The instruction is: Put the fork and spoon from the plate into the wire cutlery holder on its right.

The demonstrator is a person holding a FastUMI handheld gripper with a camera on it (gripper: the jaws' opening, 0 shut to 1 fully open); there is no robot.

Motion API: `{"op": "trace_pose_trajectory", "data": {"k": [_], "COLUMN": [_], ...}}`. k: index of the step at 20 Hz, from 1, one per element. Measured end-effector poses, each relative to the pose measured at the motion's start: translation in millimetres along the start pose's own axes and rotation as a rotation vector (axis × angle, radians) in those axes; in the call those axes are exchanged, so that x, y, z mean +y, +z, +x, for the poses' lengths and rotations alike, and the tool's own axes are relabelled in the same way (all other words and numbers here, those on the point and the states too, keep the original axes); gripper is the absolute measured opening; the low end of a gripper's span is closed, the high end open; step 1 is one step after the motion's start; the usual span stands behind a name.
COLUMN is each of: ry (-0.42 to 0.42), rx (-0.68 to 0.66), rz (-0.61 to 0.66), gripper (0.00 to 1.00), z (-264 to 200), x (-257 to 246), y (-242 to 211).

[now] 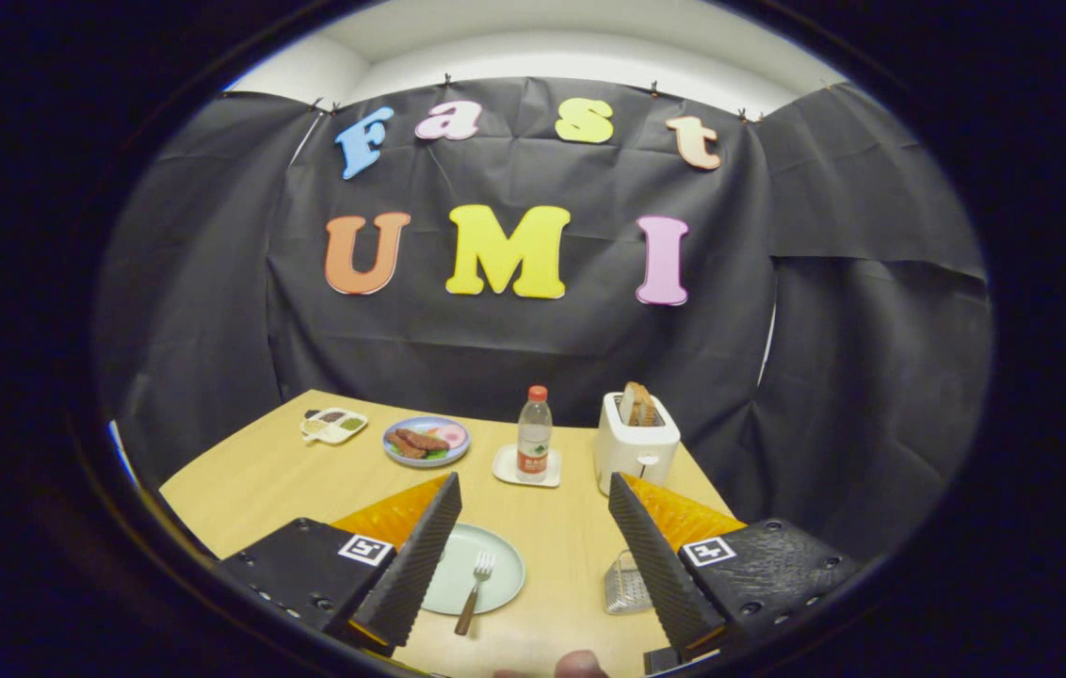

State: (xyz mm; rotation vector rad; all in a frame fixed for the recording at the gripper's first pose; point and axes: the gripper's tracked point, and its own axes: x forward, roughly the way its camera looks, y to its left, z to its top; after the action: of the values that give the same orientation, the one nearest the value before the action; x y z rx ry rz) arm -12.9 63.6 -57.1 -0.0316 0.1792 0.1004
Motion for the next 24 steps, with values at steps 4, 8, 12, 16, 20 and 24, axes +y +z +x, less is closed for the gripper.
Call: {"op": "trace_pose_trajectory", "data": {"k": [4, 8, 12, 16, 20, 24], "ry": [0.020, 0.054, 0.078, 0.086, 0.067, 0.054], "rx": [0.095, 0.203, 0.337, 0.481, 0.580, 0.681], "rz": [-0.023, -0.001, -0.009, -0.014, -0.013, -0.004], "gripper": [0.95, 0.96, 0.96, 0.96, 0.88, 0.73], "z": [8, 19, 34, 56, 77, 94], "x": [10, 26, 45, 62, 71, 73], "y": [-23, -50, -88, -135, -174, -206]}}
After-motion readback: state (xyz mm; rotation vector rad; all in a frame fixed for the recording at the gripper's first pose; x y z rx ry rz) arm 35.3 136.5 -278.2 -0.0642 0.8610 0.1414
